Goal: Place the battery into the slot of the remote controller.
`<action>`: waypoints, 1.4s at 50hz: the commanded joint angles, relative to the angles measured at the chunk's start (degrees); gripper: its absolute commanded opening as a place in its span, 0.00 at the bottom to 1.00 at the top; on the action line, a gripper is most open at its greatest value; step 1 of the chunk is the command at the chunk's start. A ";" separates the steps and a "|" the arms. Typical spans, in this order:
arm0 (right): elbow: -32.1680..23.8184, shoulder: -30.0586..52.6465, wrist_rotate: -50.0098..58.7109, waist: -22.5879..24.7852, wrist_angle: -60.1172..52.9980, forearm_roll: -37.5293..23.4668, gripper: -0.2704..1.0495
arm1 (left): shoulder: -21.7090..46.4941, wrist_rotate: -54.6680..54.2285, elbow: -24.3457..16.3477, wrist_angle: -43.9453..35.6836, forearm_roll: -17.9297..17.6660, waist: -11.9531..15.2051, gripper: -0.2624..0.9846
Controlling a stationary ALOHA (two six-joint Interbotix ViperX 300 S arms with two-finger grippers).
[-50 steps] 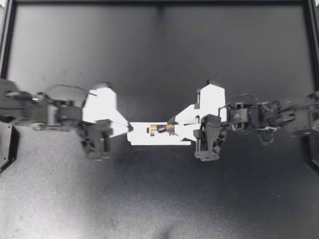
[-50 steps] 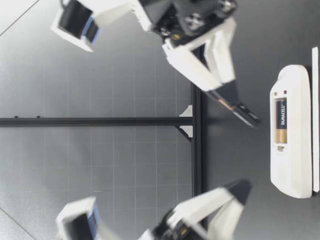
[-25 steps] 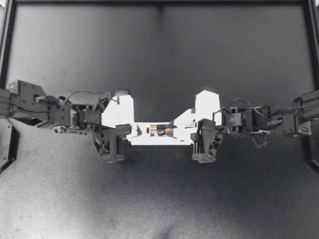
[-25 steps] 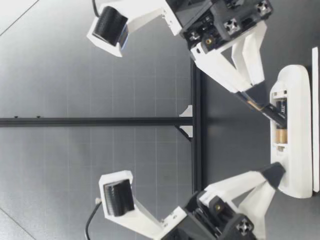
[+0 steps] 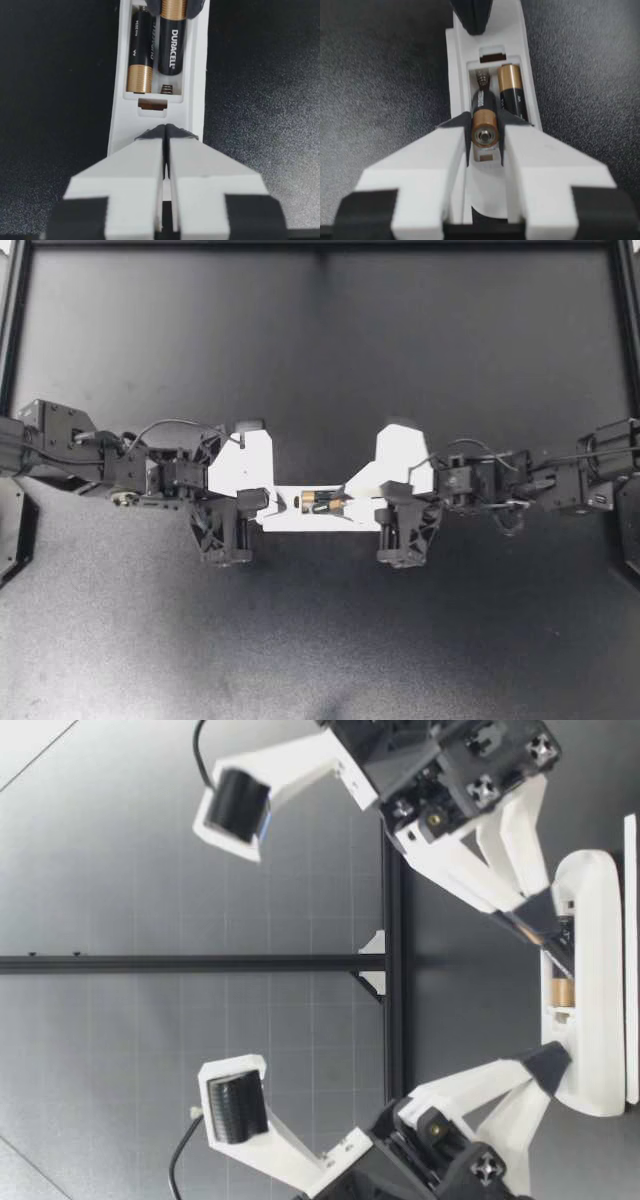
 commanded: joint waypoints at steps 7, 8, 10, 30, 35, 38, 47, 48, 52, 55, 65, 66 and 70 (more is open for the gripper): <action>-2.99 -0.79 -0.18 -0.53 4.13 -0.44 0.23 | -0.53 -0.09 0.26 0.88 0.09 0.18 0.09; -3.08 -0.79 -0.18 -0.53 4.31 -0.62 0.23 | -0.53 -0.09 0.26 0.88 0.09 0.18 0.09; -3.34 -0.79 -0.09 -0.53 4.92 -0.70 0.23 | -0.53 -0.09 0.35 0.88 0.09 0.18 0.09; -6.42 -1.49 -0.09 -0.35 14.24 -0.70 0.26 | -0.79 -0.09 0.53 0.97 0.18 0.26 0.09; -7.12 -1.58 -0.09 0.00 15.12 -0.70 0.31 | -0.79 -0.09 0.62 0.97 0.09 0.18 0.09; -7.38 -1.67 -0.09 0.26 15.38 -0.70 0.35 | -0.88 -0.18 0.70 0.88 0.18 0.18 0.09; -7.73 -2.72 0.35 0.79 15.29 -0.70 0.52 | -0.88 -0.09 0.62 0.97 0.09 0.18 0.09; -7.73 -2.99 0.44 0.79 15.29 -0.70 0.54 | -0.88 -0.09 0.62 0.97 0.18 0.18 0.09; -7.47 -4.31 0.88 0.79 14.77 -0.26 0.56 | -0.88 -0.09 0.62 0.88 0.09 0.18 0.09; -7.12 -5.45 1.67 0.79 14.06 0.79 0.56 | -0.97 -0.09 0.62 0.88 0.09 0.18 0.09; -3.69 -8.96 13.80 0.79 8.00 9.76 0.55 | -1.05 -0.18 0.35 0.88 0.09 0.26 0.09; -3.34 -9.14 15.91 0.79 7.38 11.16 0.55 | -0.97 -0.18 0.44 0.97 0.18 0.18 0.09; -1.67 -9.49 24.43 0.79 5.98 14.15 0.53 | -0.97 -0.18 0.26 0.97 0.09 0.18 0.09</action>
